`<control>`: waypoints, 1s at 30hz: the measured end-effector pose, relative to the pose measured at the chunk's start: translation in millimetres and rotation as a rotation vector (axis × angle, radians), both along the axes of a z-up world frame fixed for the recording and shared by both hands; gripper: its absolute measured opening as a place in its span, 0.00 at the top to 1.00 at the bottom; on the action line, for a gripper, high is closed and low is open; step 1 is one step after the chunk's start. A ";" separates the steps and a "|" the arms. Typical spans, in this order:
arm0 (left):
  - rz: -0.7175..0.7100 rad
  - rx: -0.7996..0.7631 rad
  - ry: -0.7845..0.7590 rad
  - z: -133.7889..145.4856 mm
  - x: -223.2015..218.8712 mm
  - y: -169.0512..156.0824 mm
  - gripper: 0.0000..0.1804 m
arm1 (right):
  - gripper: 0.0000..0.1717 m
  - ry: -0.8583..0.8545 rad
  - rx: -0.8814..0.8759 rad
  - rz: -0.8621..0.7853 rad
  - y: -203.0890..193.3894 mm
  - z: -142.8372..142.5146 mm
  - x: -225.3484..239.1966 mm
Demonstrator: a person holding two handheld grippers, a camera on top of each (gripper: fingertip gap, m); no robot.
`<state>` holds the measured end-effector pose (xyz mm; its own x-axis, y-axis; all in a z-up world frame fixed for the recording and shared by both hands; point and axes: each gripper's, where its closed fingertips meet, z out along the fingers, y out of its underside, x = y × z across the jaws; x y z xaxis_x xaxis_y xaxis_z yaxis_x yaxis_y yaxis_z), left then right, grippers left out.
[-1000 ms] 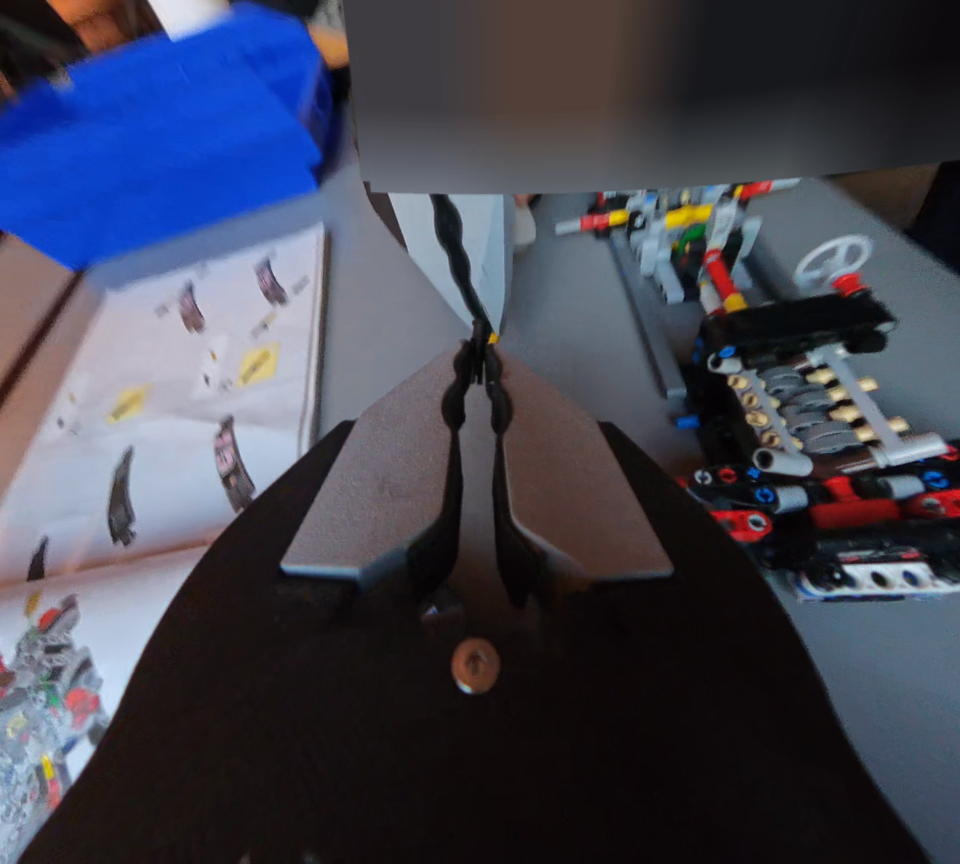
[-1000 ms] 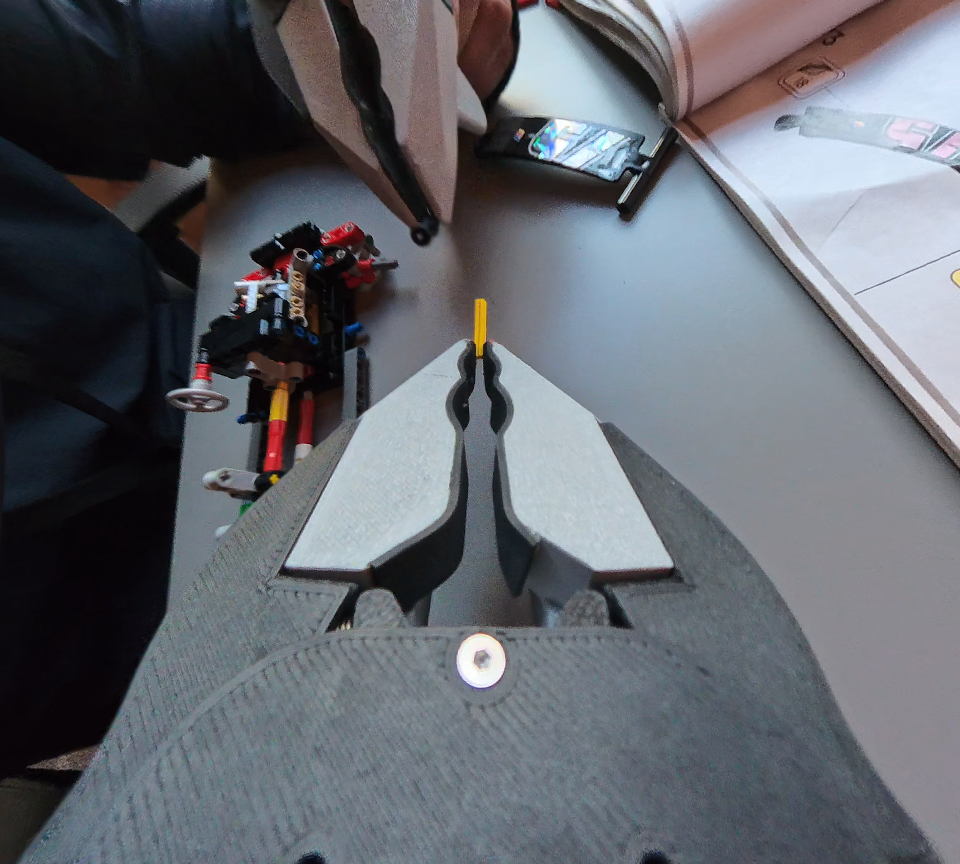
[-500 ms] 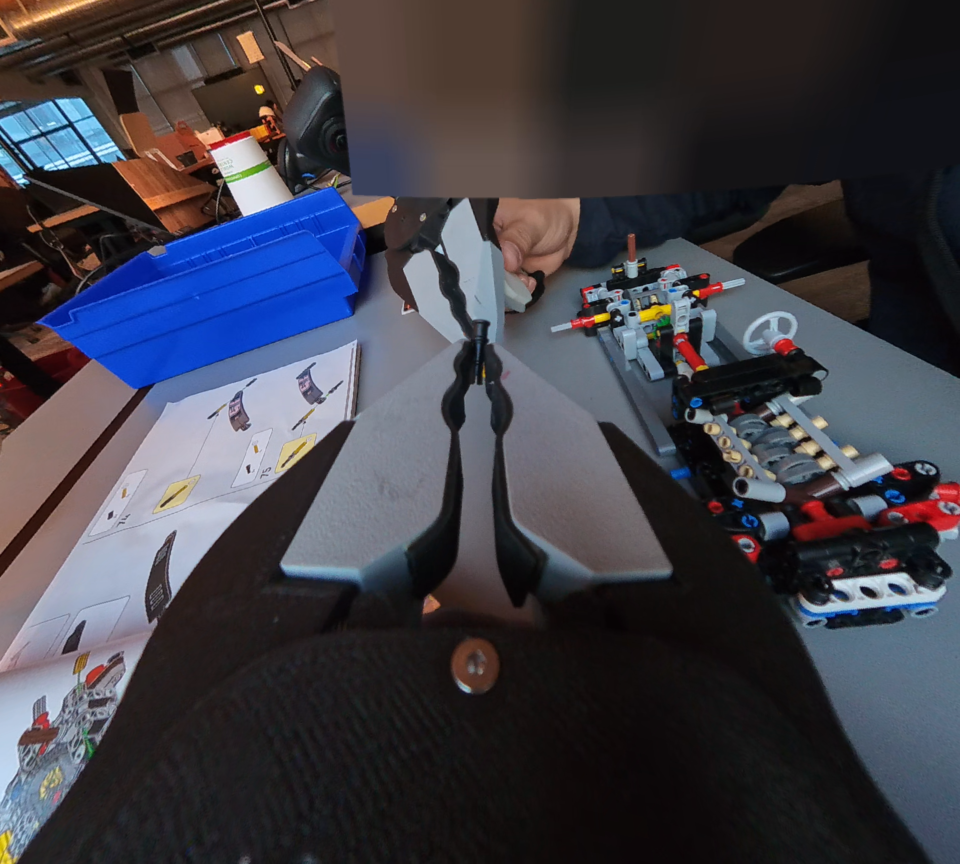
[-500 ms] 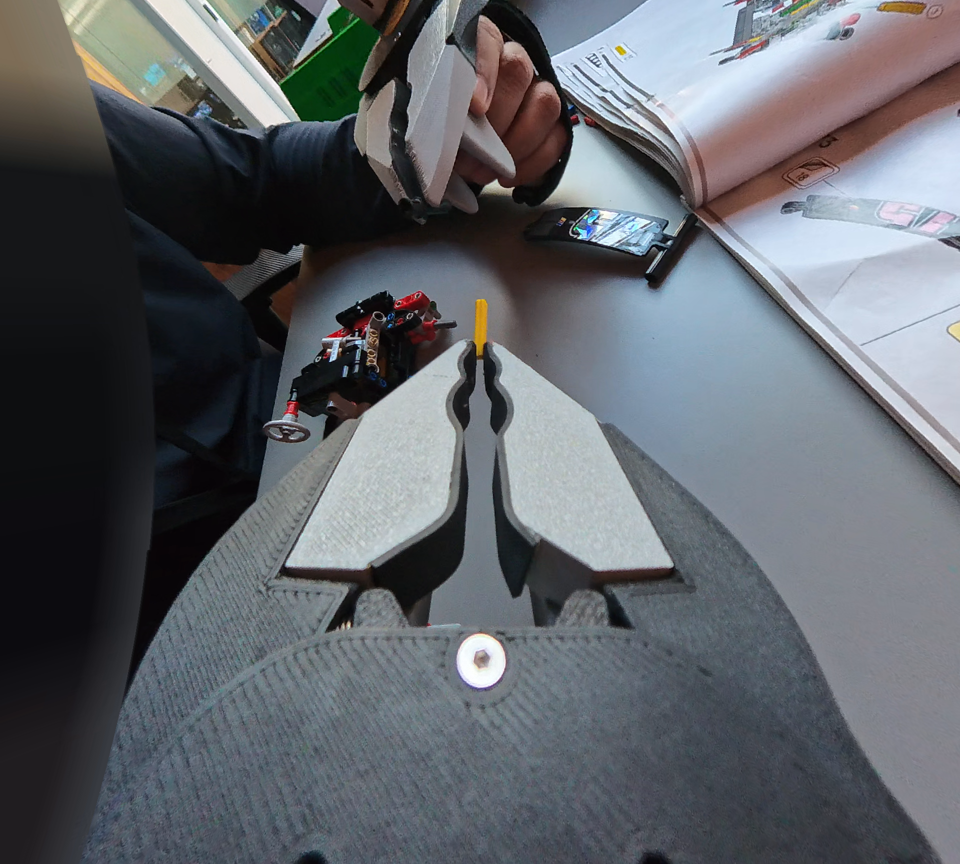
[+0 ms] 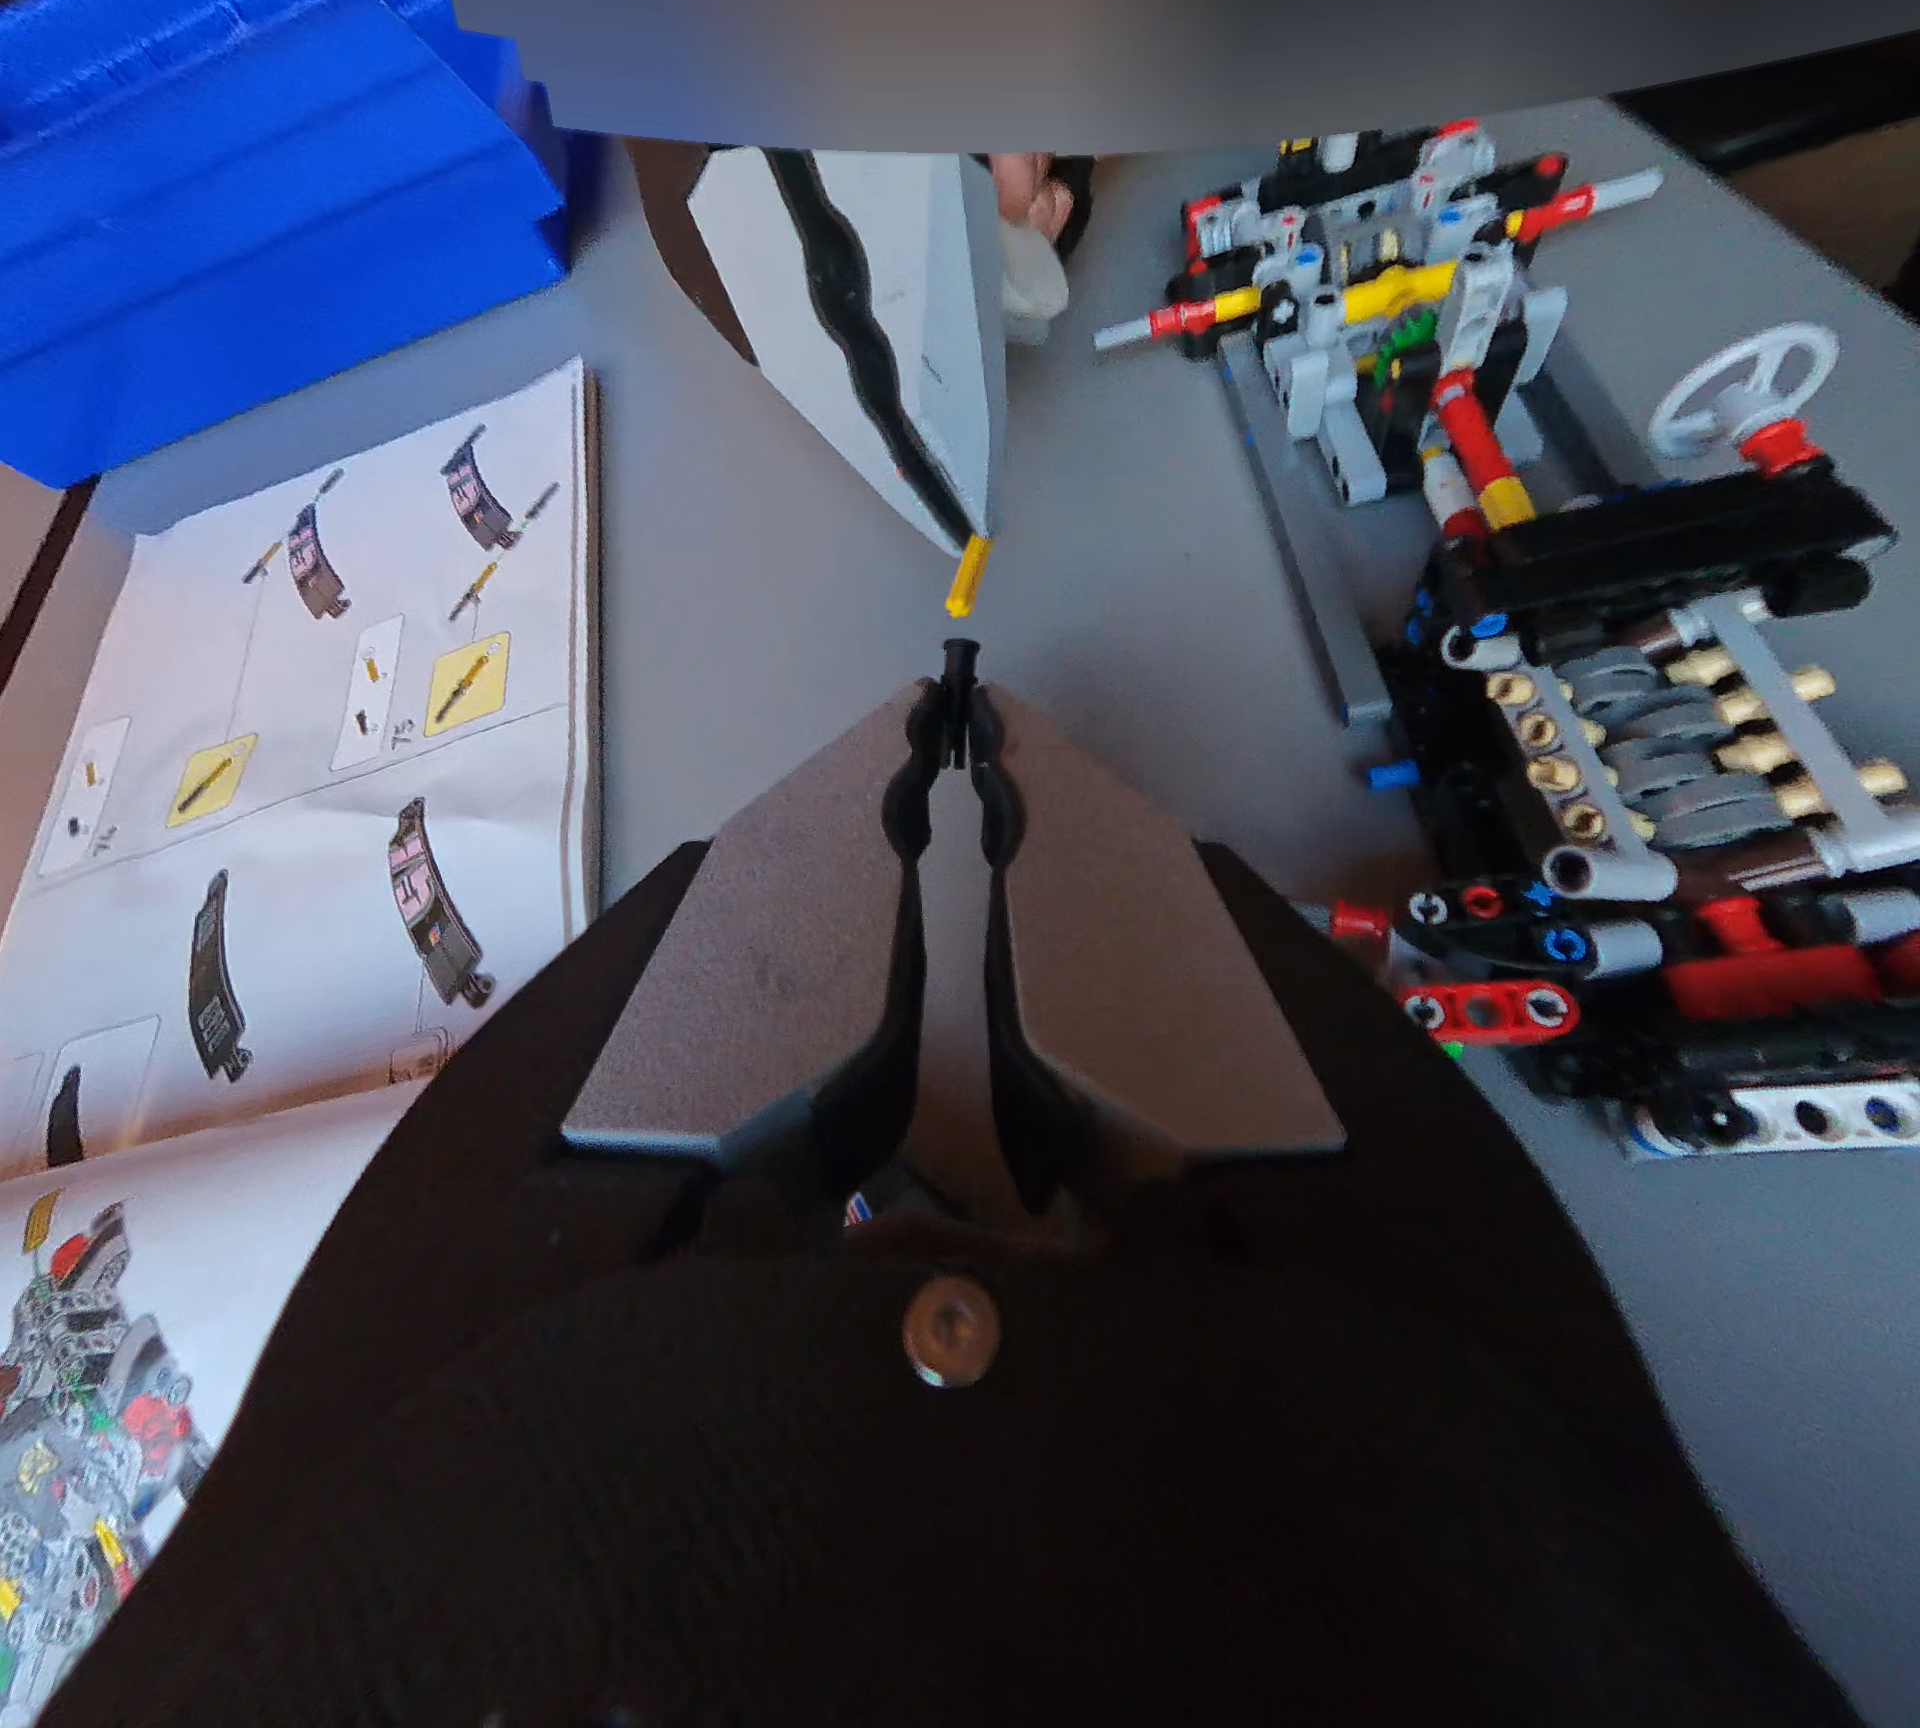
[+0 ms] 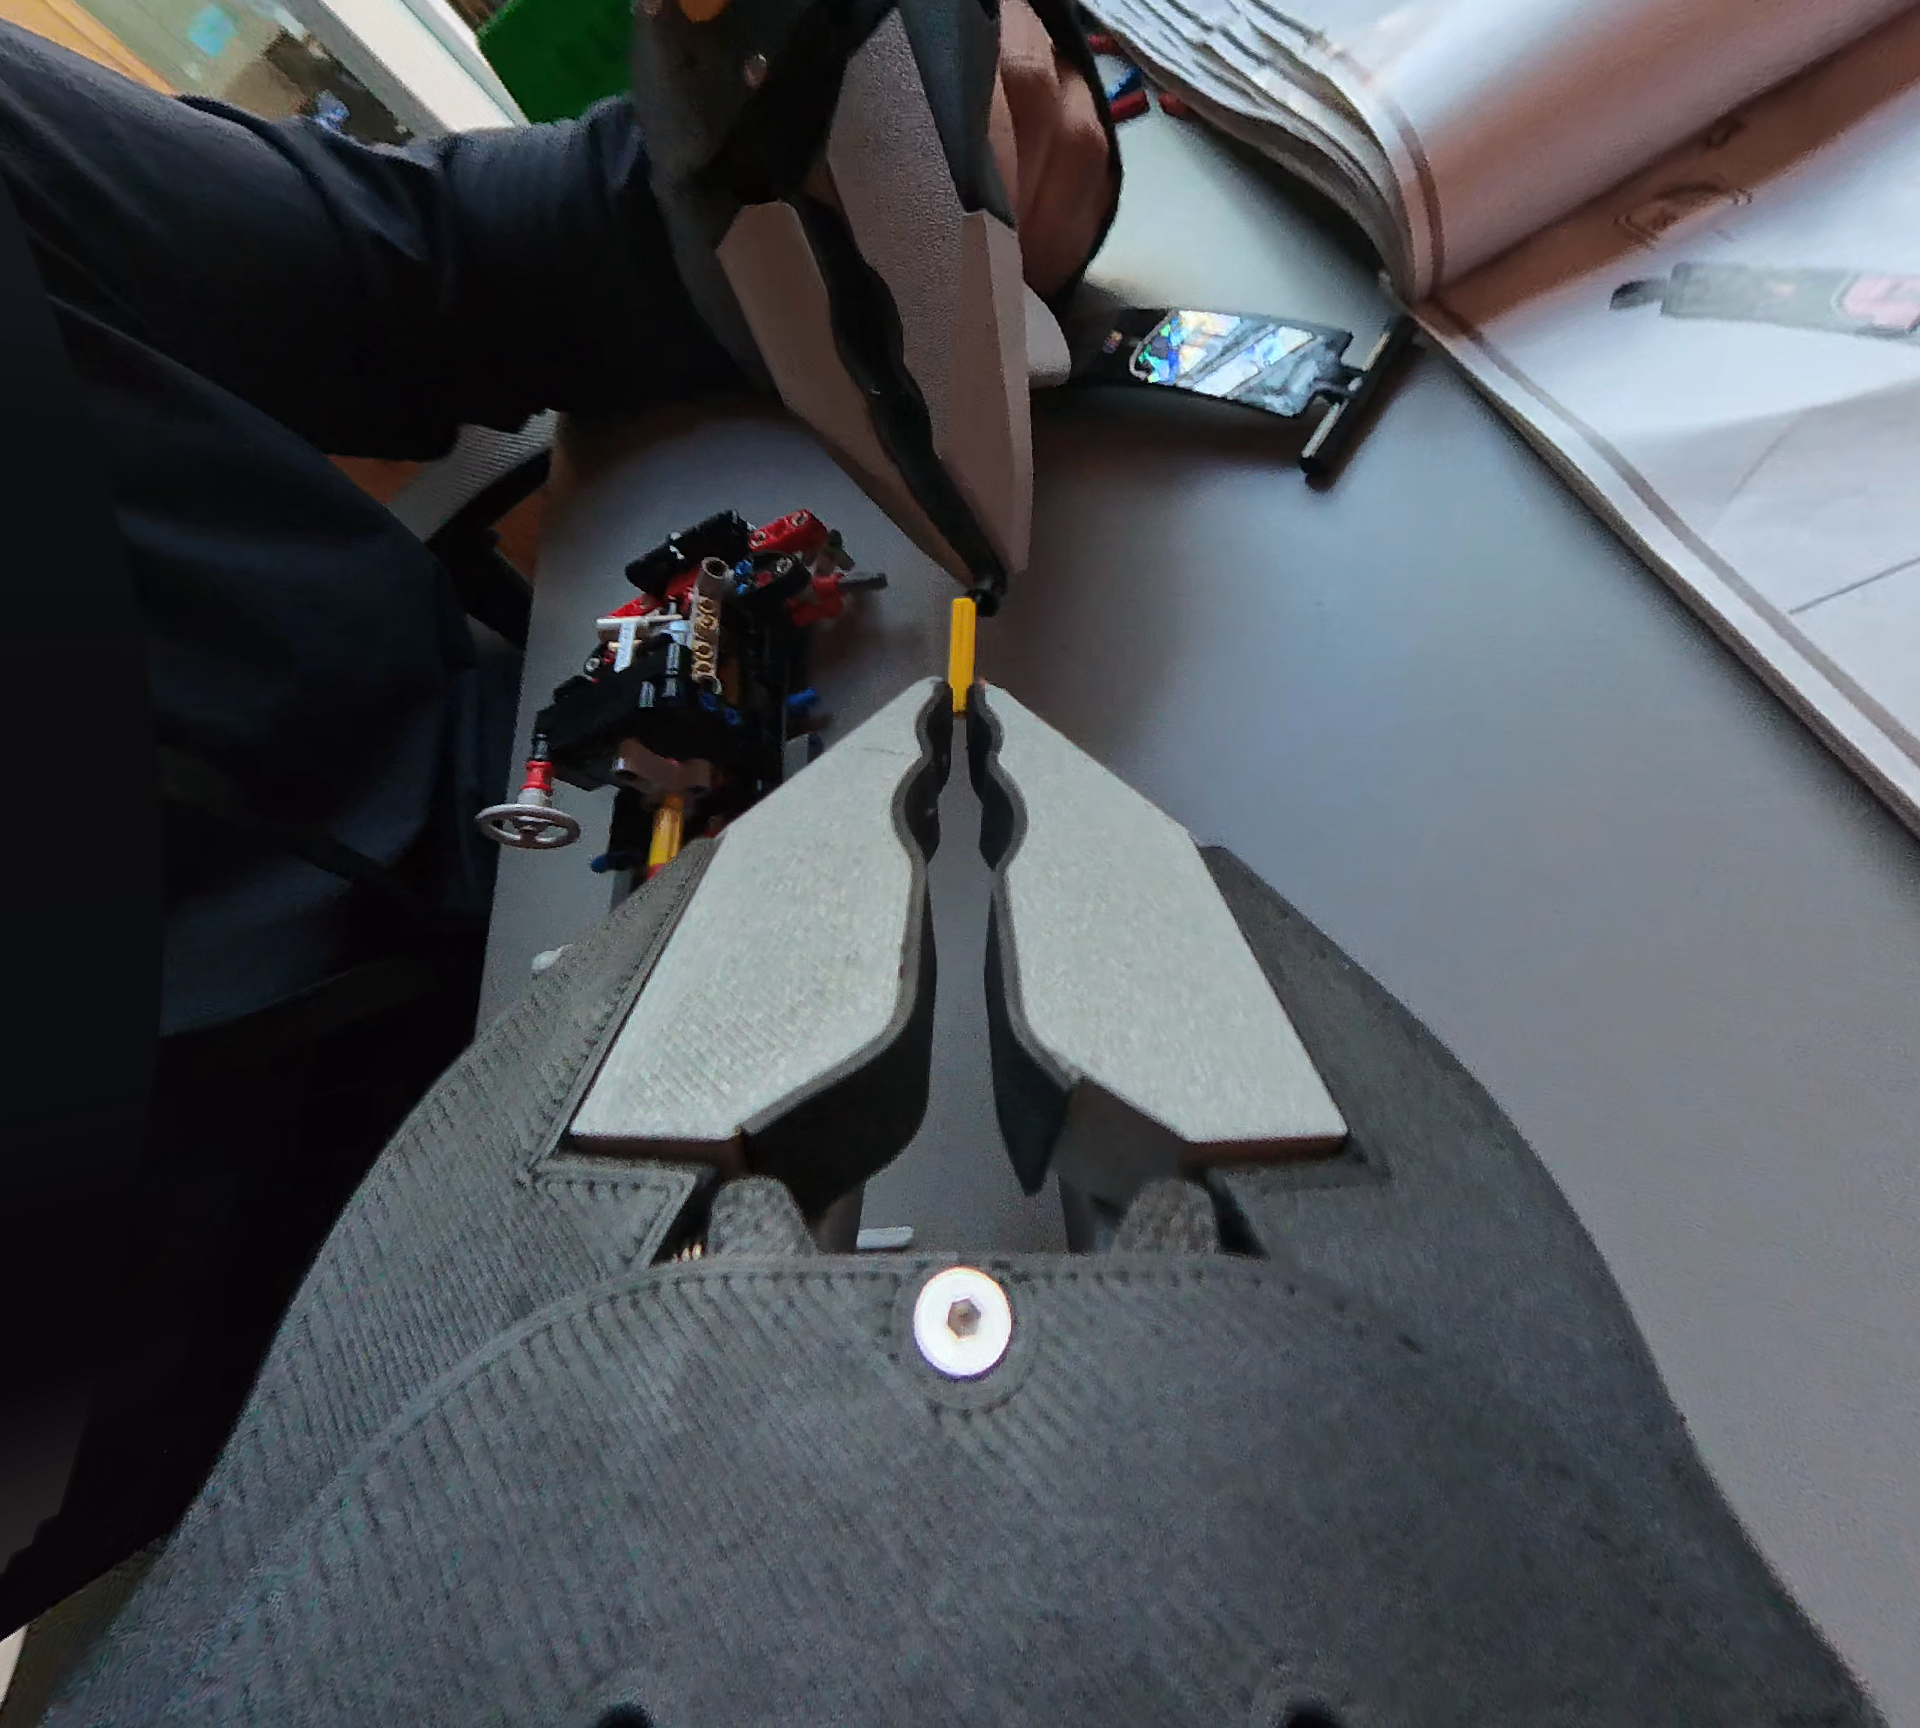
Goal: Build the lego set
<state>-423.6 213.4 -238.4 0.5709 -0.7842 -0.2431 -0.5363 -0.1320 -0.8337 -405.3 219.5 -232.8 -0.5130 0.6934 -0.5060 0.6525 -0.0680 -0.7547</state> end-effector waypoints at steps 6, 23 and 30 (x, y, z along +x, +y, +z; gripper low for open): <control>0.010 -0.037 0.085 -14.1 -1.3 0.2 0.99 | 1.00 -0.049 0.024 -0.004 0.2 -11.7 0.2; 0.024 -0.066 0.157 -25.8 -1.3 1.7 0.99 | 1.00 -0.154 0.003 -0.030 1.8 -28.0 0.2; 0.035 -0.091 0.212 -35.0 -2.4 2.0 0.99 | 1.00 -0.186 0.023 -0.040 1.5 -33.9 0.1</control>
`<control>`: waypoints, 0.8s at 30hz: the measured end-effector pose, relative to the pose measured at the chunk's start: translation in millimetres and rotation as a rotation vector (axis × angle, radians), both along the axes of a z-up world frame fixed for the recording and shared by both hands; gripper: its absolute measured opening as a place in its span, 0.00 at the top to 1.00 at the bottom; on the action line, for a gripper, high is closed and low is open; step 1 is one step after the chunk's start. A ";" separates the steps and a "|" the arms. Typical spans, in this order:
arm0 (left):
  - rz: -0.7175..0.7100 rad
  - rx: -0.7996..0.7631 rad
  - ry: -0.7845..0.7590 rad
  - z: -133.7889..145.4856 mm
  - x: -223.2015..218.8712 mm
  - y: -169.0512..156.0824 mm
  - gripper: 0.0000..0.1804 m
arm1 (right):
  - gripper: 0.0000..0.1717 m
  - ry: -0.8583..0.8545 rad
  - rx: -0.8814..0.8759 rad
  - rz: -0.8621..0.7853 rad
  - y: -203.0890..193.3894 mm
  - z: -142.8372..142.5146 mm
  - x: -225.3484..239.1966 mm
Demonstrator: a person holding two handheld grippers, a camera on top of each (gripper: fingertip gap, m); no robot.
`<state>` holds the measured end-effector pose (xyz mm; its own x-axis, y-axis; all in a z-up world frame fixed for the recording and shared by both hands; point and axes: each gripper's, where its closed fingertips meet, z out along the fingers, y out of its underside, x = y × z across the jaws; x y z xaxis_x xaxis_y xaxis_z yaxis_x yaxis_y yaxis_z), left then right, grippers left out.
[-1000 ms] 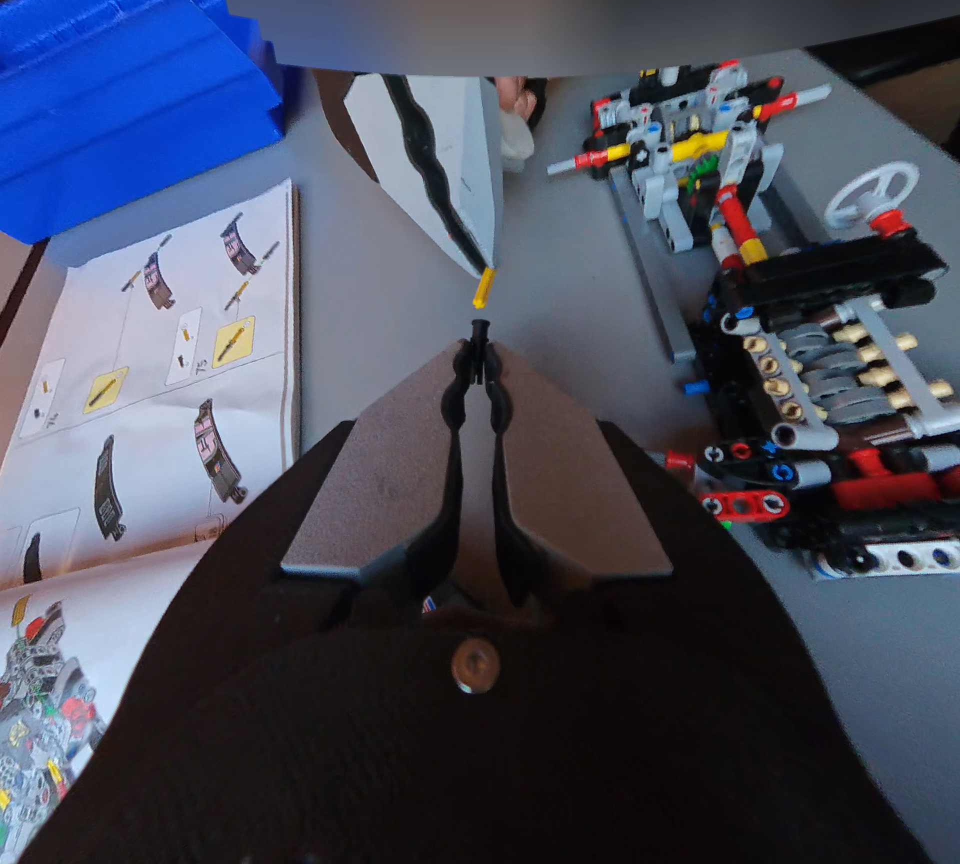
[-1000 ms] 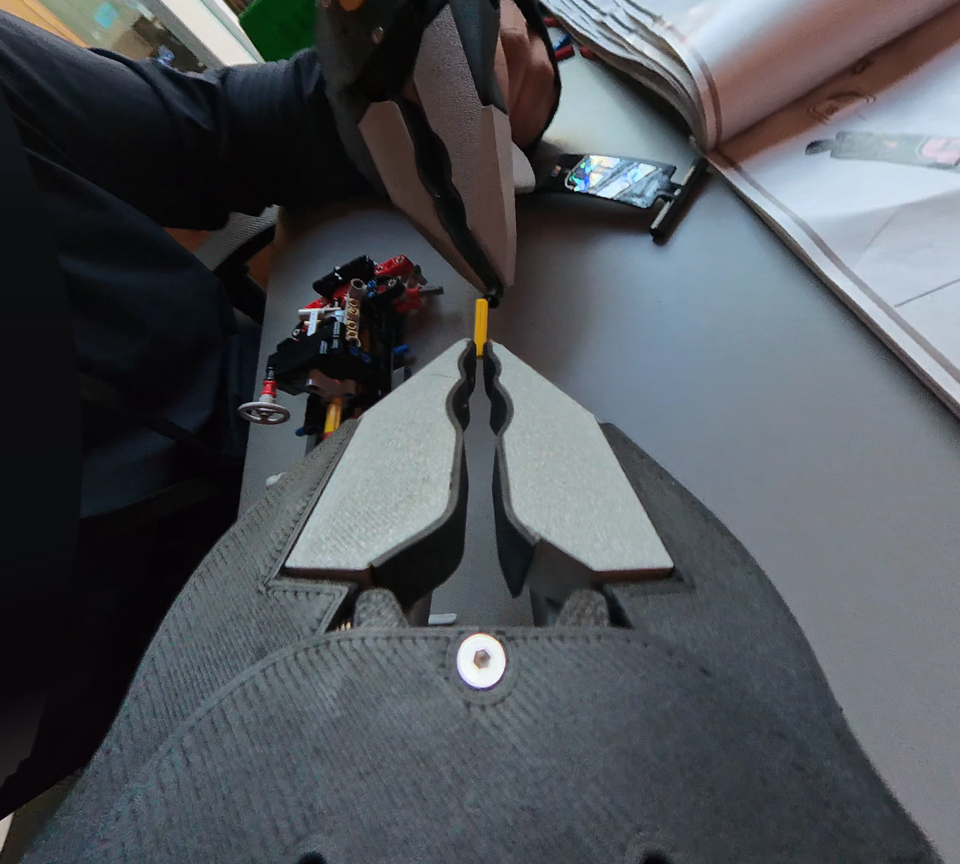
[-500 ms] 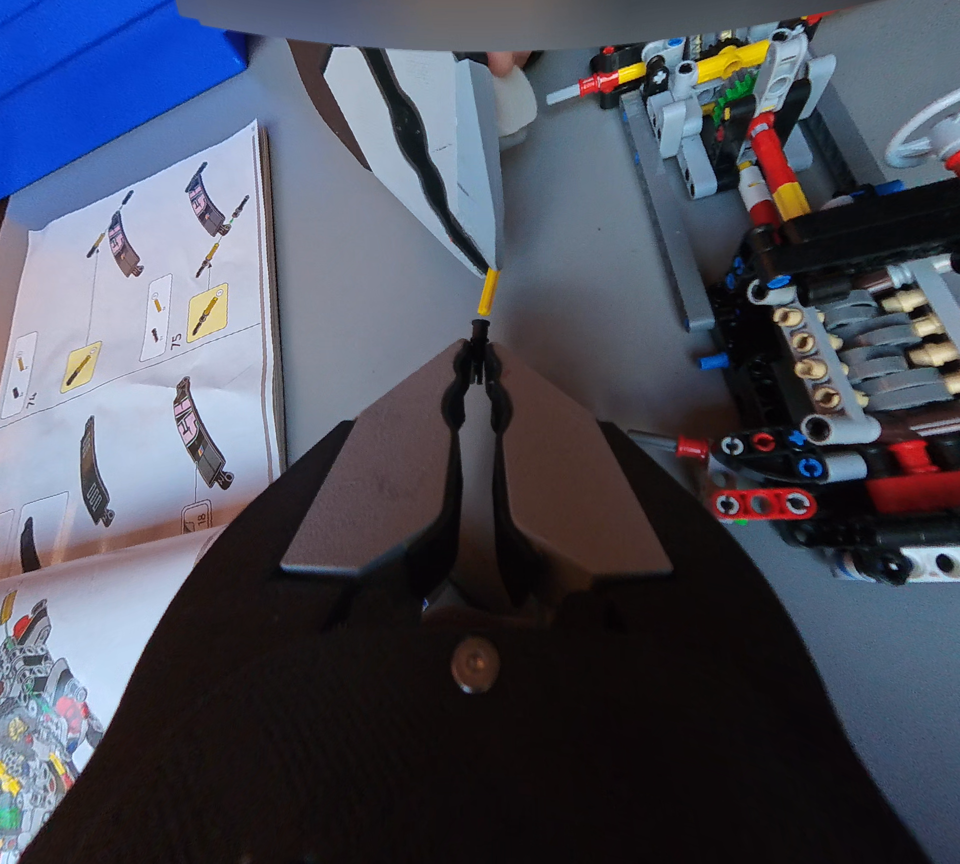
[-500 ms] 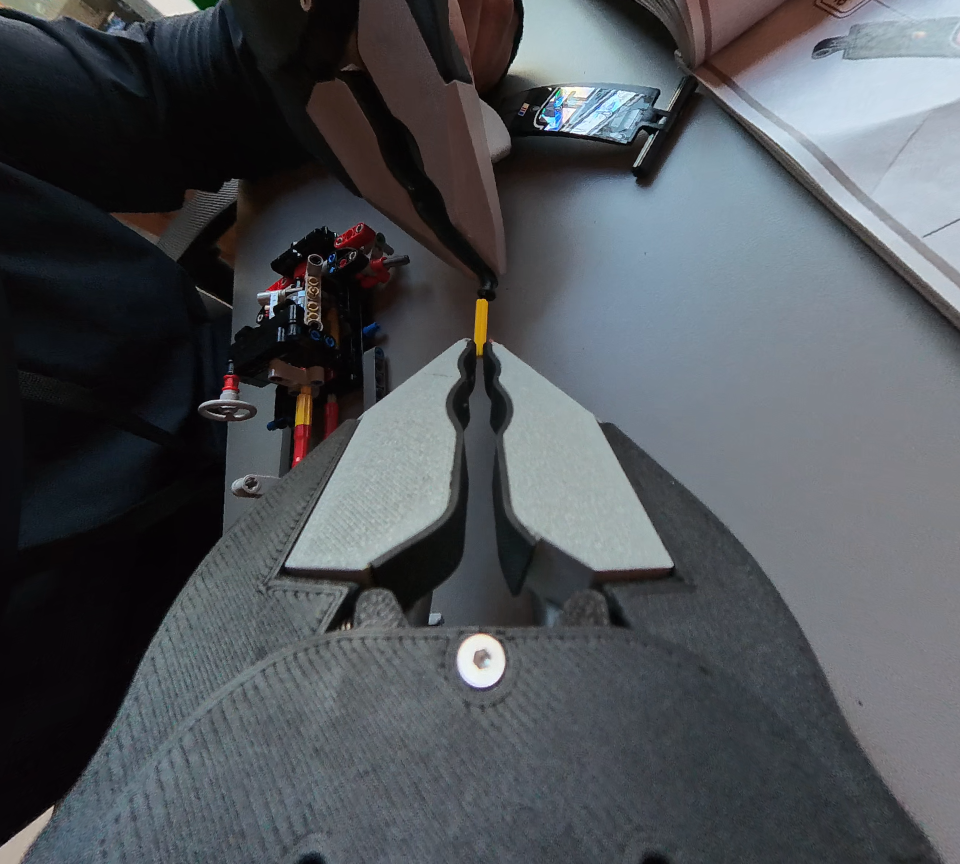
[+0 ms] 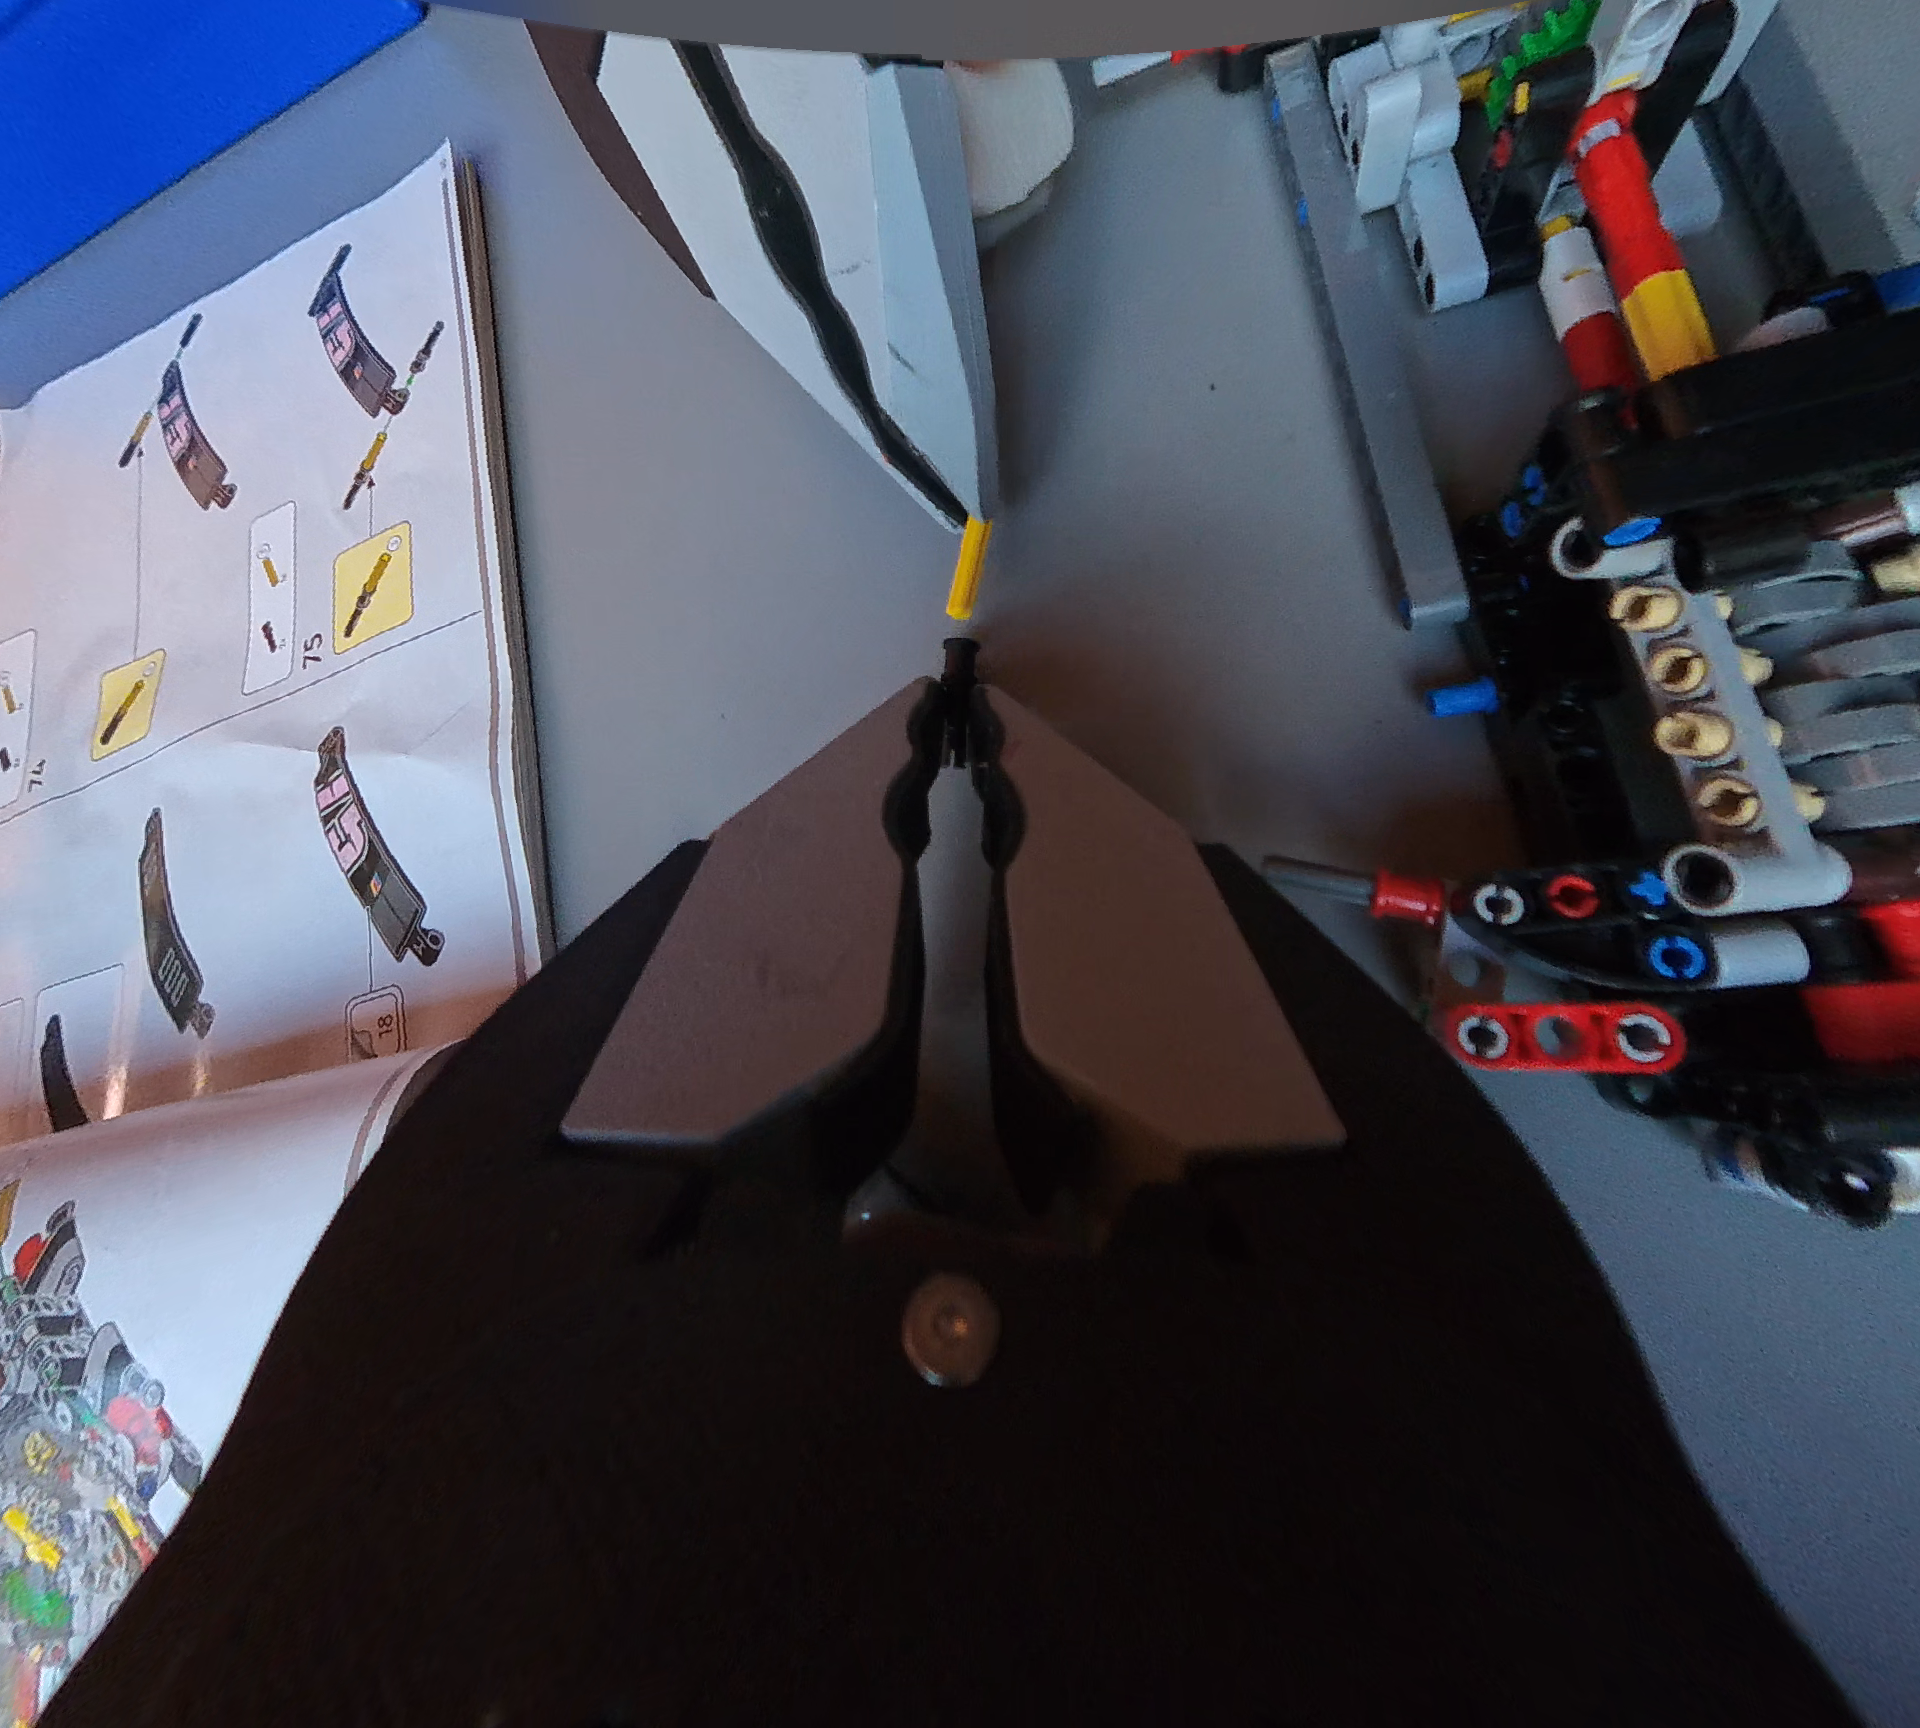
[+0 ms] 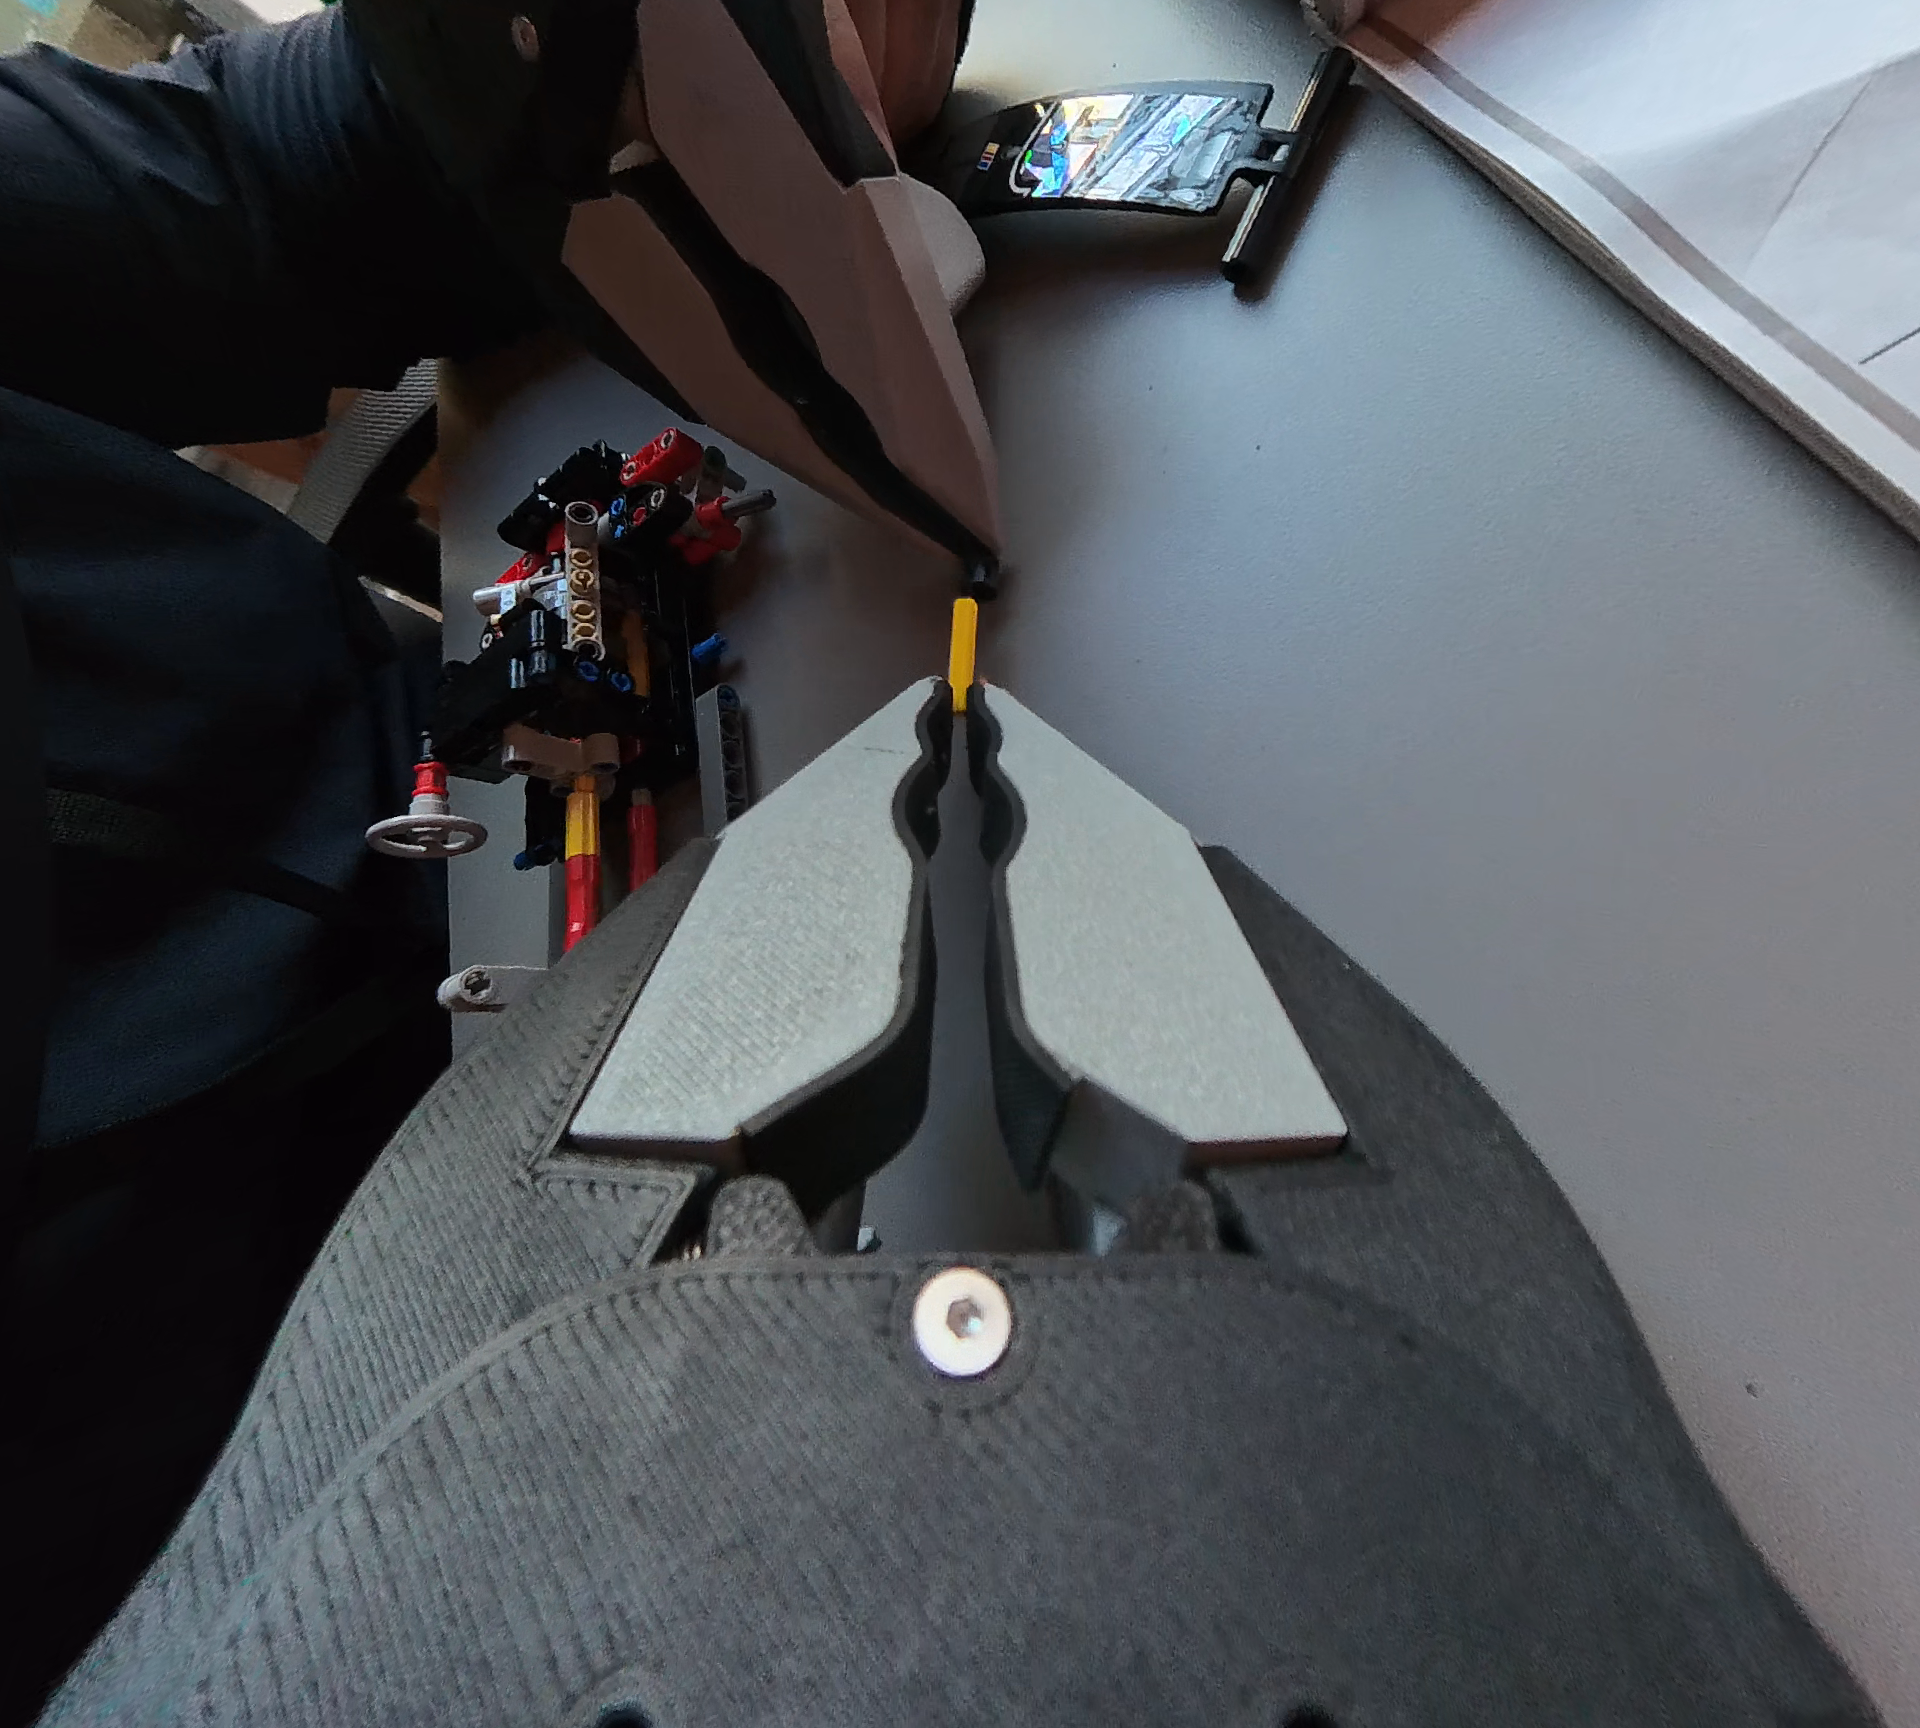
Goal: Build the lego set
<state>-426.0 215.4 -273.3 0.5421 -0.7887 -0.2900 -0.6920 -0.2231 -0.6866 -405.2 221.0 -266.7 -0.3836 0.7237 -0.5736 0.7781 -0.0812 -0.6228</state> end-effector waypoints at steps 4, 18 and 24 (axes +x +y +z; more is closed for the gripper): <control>0.003 -0.002 -0.002 -0.1 -0.1 0.2 0.99 | 1.00 -0.018 0.010 -0.008 -0.1 -3.1 0.0; -0.006 0.027 0.050 -0.2 1.2 0.8 0.99 | 1.00 -0.040 -0.003 -0.022 -1.1 -4.7 -2.0; -0.014 0.036 0.086 -0.3 3.0 0.9 0.99 | 1.00 -0.045 -0.034 -0.022 -1.6 -3.7 -2.2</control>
<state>-423.0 216.3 -273.6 0.5026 -0.7844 -0.3634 -0.7519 -0.1892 -0.6316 -407.4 219.4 -270.4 -0.3409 0.7113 -0.6147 0.8032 -0.1194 -0.5837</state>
